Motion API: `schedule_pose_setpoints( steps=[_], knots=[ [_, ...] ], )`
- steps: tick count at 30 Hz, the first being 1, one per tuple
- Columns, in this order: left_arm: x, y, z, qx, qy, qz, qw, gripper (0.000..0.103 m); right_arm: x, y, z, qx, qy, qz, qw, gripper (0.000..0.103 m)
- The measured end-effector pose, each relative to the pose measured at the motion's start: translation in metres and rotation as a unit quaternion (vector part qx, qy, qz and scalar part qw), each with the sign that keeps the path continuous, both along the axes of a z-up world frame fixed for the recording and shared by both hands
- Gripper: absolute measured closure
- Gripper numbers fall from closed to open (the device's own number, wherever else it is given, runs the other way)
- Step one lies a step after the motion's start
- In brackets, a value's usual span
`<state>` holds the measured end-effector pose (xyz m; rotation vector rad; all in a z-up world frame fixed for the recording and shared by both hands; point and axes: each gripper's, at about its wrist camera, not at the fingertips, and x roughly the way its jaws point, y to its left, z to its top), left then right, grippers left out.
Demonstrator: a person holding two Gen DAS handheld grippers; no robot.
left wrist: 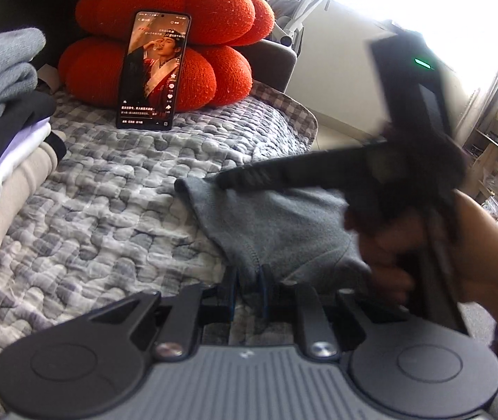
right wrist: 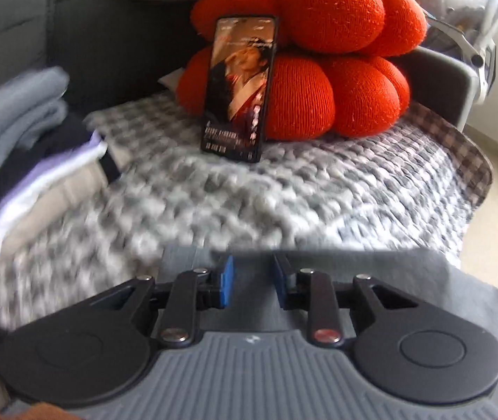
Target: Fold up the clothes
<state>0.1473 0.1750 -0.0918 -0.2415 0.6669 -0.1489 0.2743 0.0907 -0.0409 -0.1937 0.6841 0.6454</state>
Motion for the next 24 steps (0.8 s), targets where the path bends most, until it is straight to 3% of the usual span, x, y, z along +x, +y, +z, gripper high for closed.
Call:
schedule_pose_setpoints(
  steps=[6,10,16,24],
  knots=[
    [-0.003,-0.002,0.006,0.012,-0.012,-0.002,0.9999,0.087,0.008,-0.025,0.015,0.058,0.011,-0.021,0.998,0.072],
    [-0.005,-0.005,0.019,0.018,-0.033,-0.006,0.9993,0.086,0.002,-0.069,0.030,0.052,-0.013,-0.058,0.997,0.072],
    [0.001,-0.017,0.035,0.014,-0.072,-0.016,0.9972,0.085,0.002,-0.135,0.031,0.066,-0.005,-0.118,0.991,0.072],
    [0.015,-0.038,0.012,0.050,-0.031,-0.036,0.9976,0.086,0.013,-0.133,0.010,0.067,0.007,-0.124,0.990,0.070]
  ],
)
